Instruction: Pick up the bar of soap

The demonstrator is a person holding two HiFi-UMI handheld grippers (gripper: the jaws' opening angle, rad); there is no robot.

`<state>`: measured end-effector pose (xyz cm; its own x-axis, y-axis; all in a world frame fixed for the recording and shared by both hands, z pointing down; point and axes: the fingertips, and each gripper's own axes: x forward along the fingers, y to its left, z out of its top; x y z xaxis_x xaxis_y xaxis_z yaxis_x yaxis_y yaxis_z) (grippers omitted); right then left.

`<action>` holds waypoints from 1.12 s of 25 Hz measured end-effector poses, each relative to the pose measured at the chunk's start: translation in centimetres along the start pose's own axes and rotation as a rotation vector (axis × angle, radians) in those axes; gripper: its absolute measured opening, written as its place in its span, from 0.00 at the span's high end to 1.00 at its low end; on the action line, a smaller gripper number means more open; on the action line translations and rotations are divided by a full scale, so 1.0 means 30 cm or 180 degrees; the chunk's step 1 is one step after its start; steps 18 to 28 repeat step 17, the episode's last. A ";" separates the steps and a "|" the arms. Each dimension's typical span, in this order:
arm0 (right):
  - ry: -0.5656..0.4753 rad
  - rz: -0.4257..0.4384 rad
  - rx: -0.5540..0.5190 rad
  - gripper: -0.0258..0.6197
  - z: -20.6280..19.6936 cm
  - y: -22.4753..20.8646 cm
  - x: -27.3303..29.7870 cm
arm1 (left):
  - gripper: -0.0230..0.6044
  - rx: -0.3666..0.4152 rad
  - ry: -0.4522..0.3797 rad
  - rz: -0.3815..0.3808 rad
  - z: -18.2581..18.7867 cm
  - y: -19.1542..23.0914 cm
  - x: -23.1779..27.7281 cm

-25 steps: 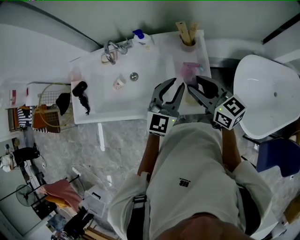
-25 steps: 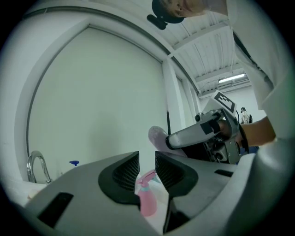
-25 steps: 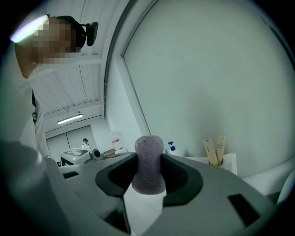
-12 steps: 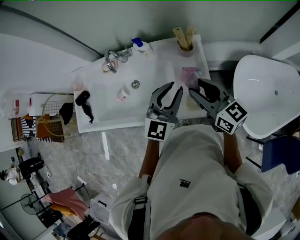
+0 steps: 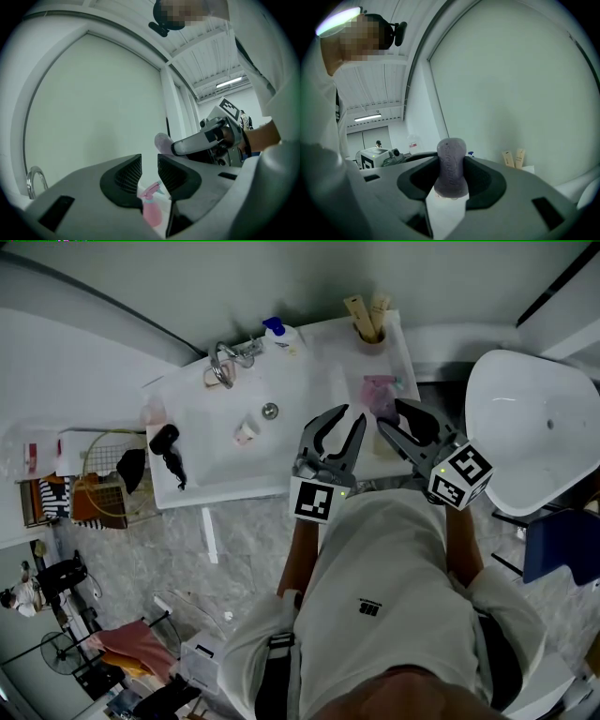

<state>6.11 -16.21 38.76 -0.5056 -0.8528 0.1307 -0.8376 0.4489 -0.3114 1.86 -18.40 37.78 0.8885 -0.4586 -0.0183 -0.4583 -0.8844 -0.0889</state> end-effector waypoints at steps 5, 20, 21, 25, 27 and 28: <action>-0.0006 -0.0046 -0.0015 0.67 0.003 0.000 -0.003 | 0.77 -0.0018 -0.0021 -0.0009 0.002 0.002 -0.004; 0.0033 -0.0142 -0.0108 0.67 -0.004 0.029 -0.027 | 0.77 -0.0015 -0.0070 -0.0064 0.015 -0.010 -0.034; 0.0033 -0.0142 -0.0108 0.67 -0.004 0.029 -0.027 | 0.77 -0.0015 -0.0070 -0.0064 0.015 -0.010 -0.034; 0.0033 -0.0142 -0.0108 0.67 -0.004 0.029 -0.027 | 0.77 -0.0015 -0.0070 -0.0064 0.015 -0.010 -0.034; 0.0033 -0.0142 -0.0108 0.67 -0.004 0.029 -0.027 | 0.77 -0.0015 -0.0070 -0.0064 0.015 -0.010 -0.034; 0.0033 -0.0142 -0.0108 0.67 -0.004 0.029 -0.027 | 0.77 -0.0015 -0.0070 -0.0064 0.015 -0.010 -0.034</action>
